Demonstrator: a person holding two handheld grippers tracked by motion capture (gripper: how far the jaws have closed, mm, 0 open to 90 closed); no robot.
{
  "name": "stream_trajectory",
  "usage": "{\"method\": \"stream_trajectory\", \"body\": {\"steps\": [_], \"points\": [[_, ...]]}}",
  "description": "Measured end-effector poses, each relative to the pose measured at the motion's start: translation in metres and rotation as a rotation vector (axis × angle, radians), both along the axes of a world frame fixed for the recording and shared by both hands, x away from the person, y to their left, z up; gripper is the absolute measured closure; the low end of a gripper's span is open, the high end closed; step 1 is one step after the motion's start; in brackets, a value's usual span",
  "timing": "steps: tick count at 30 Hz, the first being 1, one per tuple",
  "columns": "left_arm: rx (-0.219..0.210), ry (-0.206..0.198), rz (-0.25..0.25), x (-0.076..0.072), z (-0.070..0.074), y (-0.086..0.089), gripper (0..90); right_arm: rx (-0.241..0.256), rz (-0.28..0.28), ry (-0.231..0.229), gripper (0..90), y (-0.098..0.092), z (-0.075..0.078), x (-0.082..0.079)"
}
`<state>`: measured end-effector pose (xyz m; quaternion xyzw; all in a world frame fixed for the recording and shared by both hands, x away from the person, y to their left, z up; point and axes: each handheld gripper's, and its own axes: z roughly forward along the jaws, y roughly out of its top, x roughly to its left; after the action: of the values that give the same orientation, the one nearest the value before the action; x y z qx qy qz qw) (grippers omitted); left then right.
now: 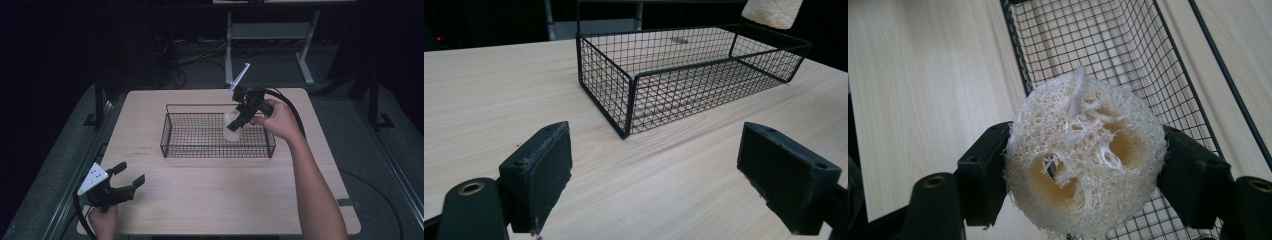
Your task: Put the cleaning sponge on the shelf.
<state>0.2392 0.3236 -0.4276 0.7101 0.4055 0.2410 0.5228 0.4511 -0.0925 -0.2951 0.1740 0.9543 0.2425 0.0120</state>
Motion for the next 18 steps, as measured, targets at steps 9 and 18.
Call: {"method": "stream_trajectory", "body": {"steps": [9, 18], "points": [[-0.004, 0.001, 0.002, 0.0, 0.0, 0.001, 13.8, -0.004, -0.038, 0.027, 27.2, -0.001, -0.015, 0.014], [-0.004, 0.001, 0.002, 0.0, 0.0, 0.001, 13.8, -0.034, -0.06, 0.033, 27.2, 0.0, -0.027, 0.022]]}}
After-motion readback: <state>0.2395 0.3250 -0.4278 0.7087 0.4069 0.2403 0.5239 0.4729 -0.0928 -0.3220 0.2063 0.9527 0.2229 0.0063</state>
